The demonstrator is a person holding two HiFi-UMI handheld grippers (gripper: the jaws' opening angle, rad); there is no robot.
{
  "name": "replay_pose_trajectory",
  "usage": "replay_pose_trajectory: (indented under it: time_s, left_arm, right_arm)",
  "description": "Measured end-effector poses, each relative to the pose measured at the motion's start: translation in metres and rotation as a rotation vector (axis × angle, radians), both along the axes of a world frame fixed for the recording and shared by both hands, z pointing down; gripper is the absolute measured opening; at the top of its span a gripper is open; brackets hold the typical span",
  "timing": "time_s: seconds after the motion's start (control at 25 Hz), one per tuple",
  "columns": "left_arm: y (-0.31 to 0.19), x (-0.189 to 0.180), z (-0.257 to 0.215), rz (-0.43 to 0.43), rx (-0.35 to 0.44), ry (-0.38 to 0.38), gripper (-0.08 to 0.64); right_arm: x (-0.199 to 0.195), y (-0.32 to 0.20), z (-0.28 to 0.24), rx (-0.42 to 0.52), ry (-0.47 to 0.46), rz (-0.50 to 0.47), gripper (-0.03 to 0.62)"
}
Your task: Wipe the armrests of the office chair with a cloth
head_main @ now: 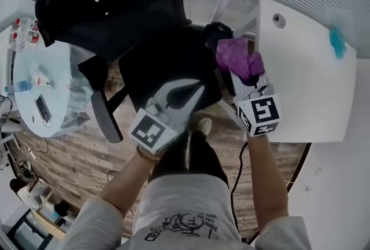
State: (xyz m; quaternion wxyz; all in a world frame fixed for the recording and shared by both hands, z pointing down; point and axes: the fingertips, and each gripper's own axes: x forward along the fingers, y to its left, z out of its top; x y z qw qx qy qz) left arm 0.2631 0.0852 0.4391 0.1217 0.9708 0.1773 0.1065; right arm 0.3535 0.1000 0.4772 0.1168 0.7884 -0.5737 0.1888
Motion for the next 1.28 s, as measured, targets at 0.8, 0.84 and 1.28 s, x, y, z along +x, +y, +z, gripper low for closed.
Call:
replay_pose_trajectory:
  time_s: [0.8, 0.84, 1.28]
  left_arm:
    - [0.072, -0.056, -0.208, 0.086, 0.011, 0.199, 0.002]
    - [0.075, -0.060, -0.217, 0.086, 0.012, 0.206, 0.002]
    - [0.101, -0.092, -0.291, 0.093, 0.025, 0.271, 0.002]
  right_arm:
    - [-0.103, 0.094, -0.242, 0.237, 0.087, 0.031, 0.028]
    - [-0.109, 0.098, -0.250, 0.240, 0.092, 0.030, 0.028]
    - [-0.157, 0.132, -0.326, 0.260, 0.170, 0.015, 0.029]
